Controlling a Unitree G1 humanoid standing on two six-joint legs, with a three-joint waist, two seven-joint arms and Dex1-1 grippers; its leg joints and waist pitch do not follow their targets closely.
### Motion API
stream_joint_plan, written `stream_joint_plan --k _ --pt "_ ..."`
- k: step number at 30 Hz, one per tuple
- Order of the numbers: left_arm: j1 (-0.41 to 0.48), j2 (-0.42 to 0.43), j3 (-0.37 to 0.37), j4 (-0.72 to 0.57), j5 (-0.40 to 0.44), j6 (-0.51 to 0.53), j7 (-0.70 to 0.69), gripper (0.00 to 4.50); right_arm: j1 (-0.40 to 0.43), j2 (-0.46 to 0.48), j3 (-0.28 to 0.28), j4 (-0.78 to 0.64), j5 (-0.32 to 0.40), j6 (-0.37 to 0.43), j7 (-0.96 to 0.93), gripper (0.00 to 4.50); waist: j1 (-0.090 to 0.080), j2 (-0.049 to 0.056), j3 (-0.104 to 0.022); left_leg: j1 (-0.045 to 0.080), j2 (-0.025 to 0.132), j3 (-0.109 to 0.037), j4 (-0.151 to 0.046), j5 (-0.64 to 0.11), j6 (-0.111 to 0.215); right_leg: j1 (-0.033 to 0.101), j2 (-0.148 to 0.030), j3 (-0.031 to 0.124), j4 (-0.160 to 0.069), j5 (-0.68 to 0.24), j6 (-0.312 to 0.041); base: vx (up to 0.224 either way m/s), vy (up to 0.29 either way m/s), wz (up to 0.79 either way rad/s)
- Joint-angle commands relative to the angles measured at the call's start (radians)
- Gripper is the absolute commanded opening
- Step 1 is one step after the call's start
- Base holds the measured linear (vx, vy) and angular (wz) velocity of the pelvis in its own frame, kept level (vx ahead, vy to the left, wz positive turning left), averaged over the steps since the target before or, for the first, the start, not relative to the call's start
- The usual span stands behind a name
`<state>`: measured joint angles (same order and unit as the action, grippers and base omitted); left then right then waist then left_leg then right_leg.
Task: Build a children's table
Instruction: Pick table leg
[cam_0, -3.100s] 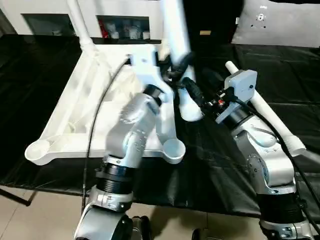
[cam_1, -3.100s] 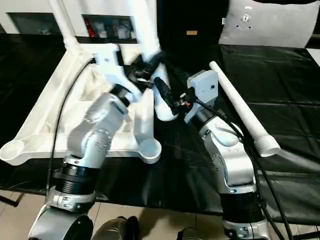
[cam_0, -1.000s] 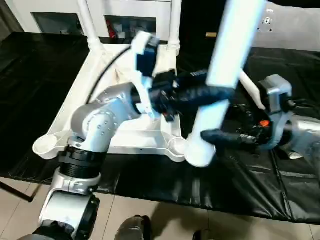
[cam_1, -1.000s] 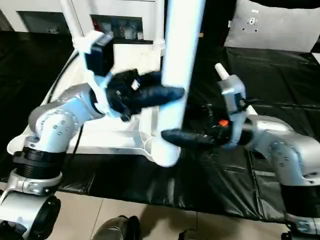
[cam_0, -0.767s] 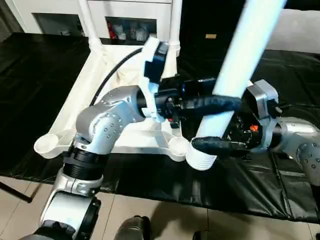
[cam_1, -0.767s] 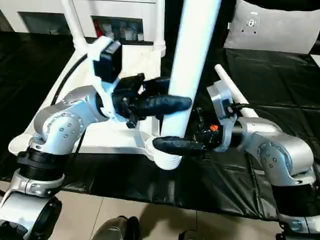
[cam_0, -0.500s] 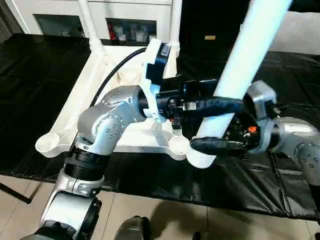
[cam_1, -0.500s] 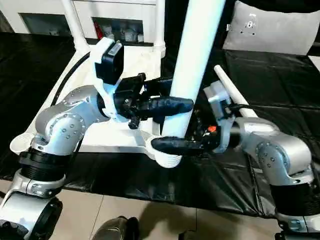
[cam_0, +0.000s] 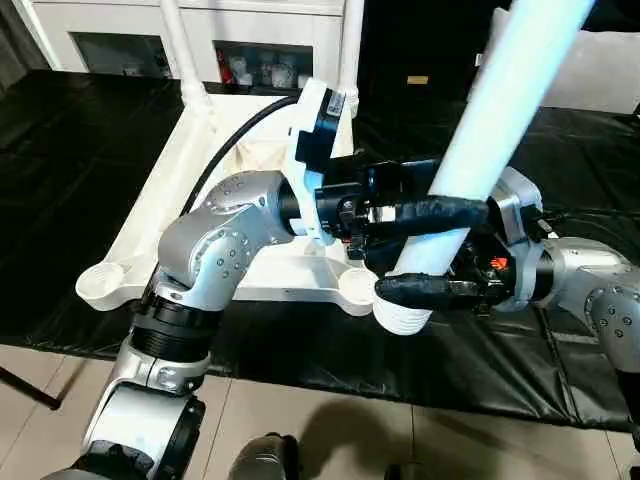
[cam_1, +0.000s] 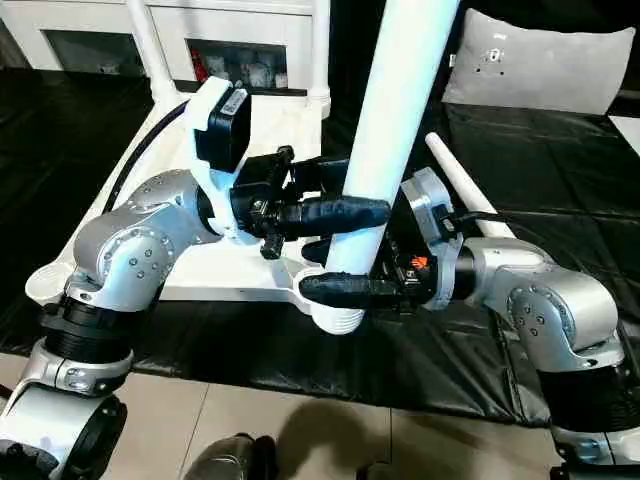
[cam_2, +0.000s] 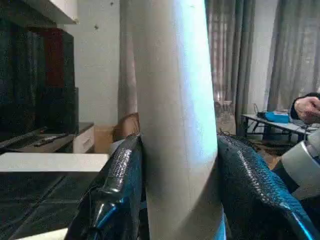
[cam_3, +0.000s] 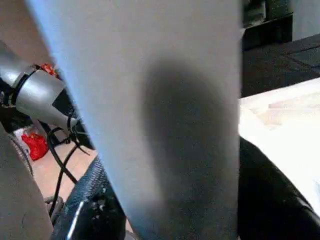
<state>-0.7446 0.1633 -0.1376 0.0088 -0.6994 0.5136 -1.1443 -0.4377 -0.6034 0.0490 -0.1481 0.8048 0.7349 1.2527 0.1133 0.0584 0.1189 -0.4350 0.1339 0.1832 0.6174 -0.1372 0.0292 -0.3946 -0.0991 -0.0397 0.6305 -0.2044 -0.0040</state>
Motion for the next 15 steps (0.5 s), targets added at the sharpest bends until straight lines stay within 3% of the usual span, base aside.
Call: stream_joint_plan --k 1,7,9,11,12,13,14,15 --pt "0.001 0.001 -0.020 -0.013 0.015 -0.014 -0.012 1.88 -0.012 -0.006 0.008 -0.008 0.000 0.010 0.007 2.19 0.000 -0.025 -0.094 0.056 0.086 -0.046 -0.085 -0.413 -0.069 0.018 -0.075 0.032 -0.091 -0.427 -0.169 0.000 0.000 0.00" --pt "0.001 0.003 -0.023 -0.007 0.027 -0.003 0.003 1.88 -0.008 -0.007 0.009 -0.015 0.001 0.014 0.004 2.11 -0.004 -0.027 -0.088 0.063 0.084 -0.049 -0.085 -0.489 -0.095 0.010 -0.080 0.024 -0.103 -0.521 -0.131 0.000 0.000 0.00" --pt "-0.006 0.017 -0.034 -0.005 0.060 0.025 0.054 1.88 -0.006 -0.005 0.011 -0.014 -0.005 0.013 0.002 2.10 -0.008 -0.026 -0.081 0.070 0.083 -0.054 -0.087 -0.566 -0.123 0.003 -0.081 0.017 -0.109 -0.590 -0.098 0.000 0.000 0.00" --pt "-0.008 0.013 -0.030 -0.004 0.043 0.047 0.055 1.88 -0.007 -0.003 0.012 -0.012 -0.008 0.011 -0.001 2.06 -0.012 -0.023 -0.077 0.078 0.082 -0.059 -0.090 -0.635 -0.148 0.001 -0.077 0.008 -0.115 -0.624 -0.075 0.000 0.000 0.00" --pt "-0.011 0.006 -0.027 -0.008 0.022 0.071 0.057 2.44 -0.008 0.003 0.014 -0.007 -0.017 0.007 -0.013 2.04 -0.016 -0.019 -0.075 0.078 0.084 -0.061 -0.101 -0.697 -0.167 0.003 -0.067 -0.003 -0.113 -0.627 -0.060 0.000 0.000 0.00" --pt "-0.011 0.006 -0.027 -0.008 0.022 0.071 0.057 2.44 -0.008 0.003 0.014 -0.007 -0.017 0.007 -0.013 2.04 -0.018 -0.015 -0.073 0.078 0.085 -0.061 -0.111 -0.741 -0.180 0.004 -0.058 -0.011 -0.110 -0.624 -0.054 -0.059 0.039 -0.11" --pt "-0.012 0.004 -0.028 -0.013 0.021 0.073 0.059 2.58 -0.008 0.007 0.015 -0.005 -0.022 0.005 -0.019 2.02 -0.023 -0.001 -0.070 0.060 0.096 -0.050 -0.164 -0.855 -0.208 0.025 -0.021 -0.041 -0.074 -0.557 -0.055 -0.077 0.032 -0.05" --pt "-0.008 0.002 -0.046 -0.033 0.031 0.067 0.055 2.60 -0.008 0.017 0.025 0.004 -0.046 -0.007 -0.035 2.00 0.019 0.020 -0.071 -0.042 0.118 -0.002 -0.276 -1.000 -0.235 0.104 0.029 -0.073 0.136 -0.316 -0.071 -0.077 0.032 -0.05"
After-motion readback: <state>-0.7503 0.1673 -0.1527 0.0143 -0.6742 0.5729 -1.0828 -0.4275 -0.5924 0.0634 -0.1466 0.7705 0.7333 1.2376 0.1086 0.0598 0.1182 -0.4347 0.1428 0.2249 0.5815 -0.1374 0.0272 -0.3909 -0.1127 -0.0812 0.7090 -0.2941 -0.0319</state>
